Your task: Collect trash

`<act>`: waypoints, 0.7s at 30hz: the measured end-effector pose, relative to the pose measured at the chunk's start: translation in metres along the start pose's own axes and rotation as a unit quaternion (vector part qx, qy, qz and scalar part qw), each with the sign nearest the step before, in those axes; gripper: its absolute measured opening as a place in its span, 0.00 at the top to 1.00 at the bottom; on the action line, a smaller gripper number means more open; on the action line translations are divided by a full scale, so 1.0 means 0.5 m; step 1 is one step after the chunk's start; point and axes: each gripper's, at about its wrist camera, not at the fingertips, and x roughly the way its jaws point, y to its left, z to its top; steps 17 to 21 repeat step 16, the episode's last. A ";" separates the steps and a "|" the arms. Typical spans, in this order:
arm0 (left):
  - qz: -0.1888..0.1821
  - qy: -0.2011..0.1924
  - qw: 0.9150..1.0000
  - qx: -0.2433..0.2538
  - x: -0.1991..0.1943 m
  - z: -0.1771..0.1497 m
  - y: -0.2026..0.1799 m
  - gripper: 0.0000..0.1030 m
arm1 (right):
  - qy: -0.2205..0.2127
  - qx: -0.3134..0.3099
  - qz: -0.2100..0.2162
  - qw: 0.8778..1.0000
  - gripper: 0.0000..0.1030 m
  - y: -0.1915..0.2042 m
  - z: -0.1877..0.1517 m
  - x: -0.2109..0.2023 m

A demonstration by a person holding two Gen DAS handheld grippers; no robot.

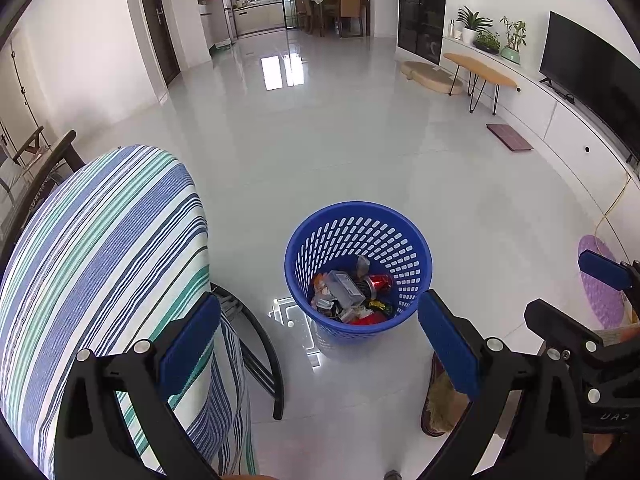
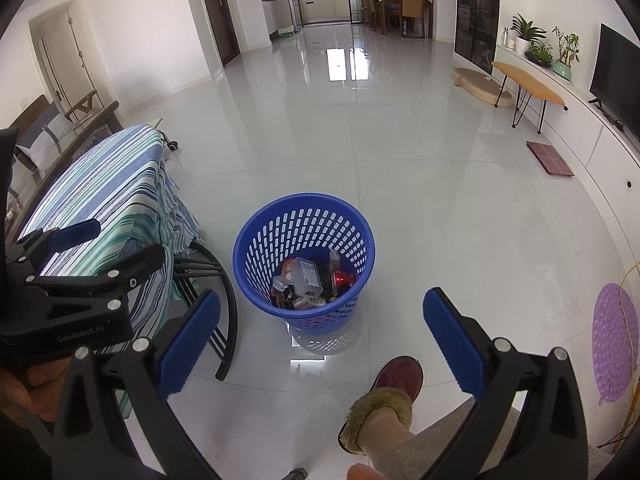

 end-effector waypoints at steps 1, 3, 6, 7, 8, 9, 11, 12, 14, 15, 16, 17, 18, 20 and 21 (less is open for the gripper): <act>0.001 0.001 1.000 0.001 0.000 0.001 -0.002 0.05 | 0.000 0.001 0.000 1.000 0.05 0.000 -0.001 0.001; 0.003 0.002 1.000 0.002 0.001 0.000 -0.005 0.05 | 0.000 0.001 -0.001 1.000 0.05 -0.002 -0.002 0.003; 0.005 0.001 1.000 0.004 0.001 -0.001 -0.008 0.05 | 0.000 0.003 -0.001 1.000 0.05 -0.004 -0.004 0.003; 0.006 0.000 1.000 0.005 -0.001 -0.001 -0.009 0.05 | 0.001 0.003 -0.003 1.000 0.05 -0.005 -0.004 0.003; 0.005 -0.001 1.000 0.006 0.000 0.000 -0.010 0.05 | 0.001 0.003 -0.004 1.000 0.05 -0.005 -0.004 0.003; 0.007 -0.001 1.000 0.006 0.000 0.000 -0.011 0.05 | 0.001 0.003 -0.005 1.000 0.05 -0.006 -0.005 0.004; 0.001 0.010 1.000 -0.005 0.005 0.001 -0.004 0.05 | 0.002 0.003 -0.009 1.000 0.05 -0.007 -0.005 0.003; -0.011 0.017 1.000 -0.005 0.009 0.001 -0.002 0.05 | 0.002 0.003 -0.010 1.000 0.05 -0.008 -0.005 0.003; -0.003 0.012 1.000 -0.003 0.008 0.001 0.000 0.05 | 0.002 0.004 -0.010 1.000 0.05 -0.009 -0.005 0.003; -0.003 0.010 1.000 -0.001 0.006 0.002 0.000 0.05 | 0.002 0.004 -0.011 1.000 0.05 -0.009 -0.005 0.003; -0.007 0.010 1.000 -0.001 0.005 0.002 0.000 0.05 | 0.002 0.004 -0.010 1.000 0.05 -0.008 -0.005 0.003; -0.007 0.010 1.000 -0.001 0.005 0.002 0.000 0.05 | 0.002 0.004 -0.010 1.000 0.05 -0.008 -0.005 0.003; -0.007 0.010 1.000 -0.001 0.005 0.002 0.000 0.05 | 0.002 0.004 -0.010 1.000 0.05 -0.008 -0.005 0.003; -0.007 0.010 1.000 -0.001 0.005 0.002 0.000 0.05 | 0.002 0.004 -0.010 1.000 0.05 -0.008 -0.005 0.003; -0.007 0.010 1.000 -0.001 0.005 0.002 0.000 0.05 | 0.002 0.004 -0.010 1.000 0.05 -0.008 -0.005 0.003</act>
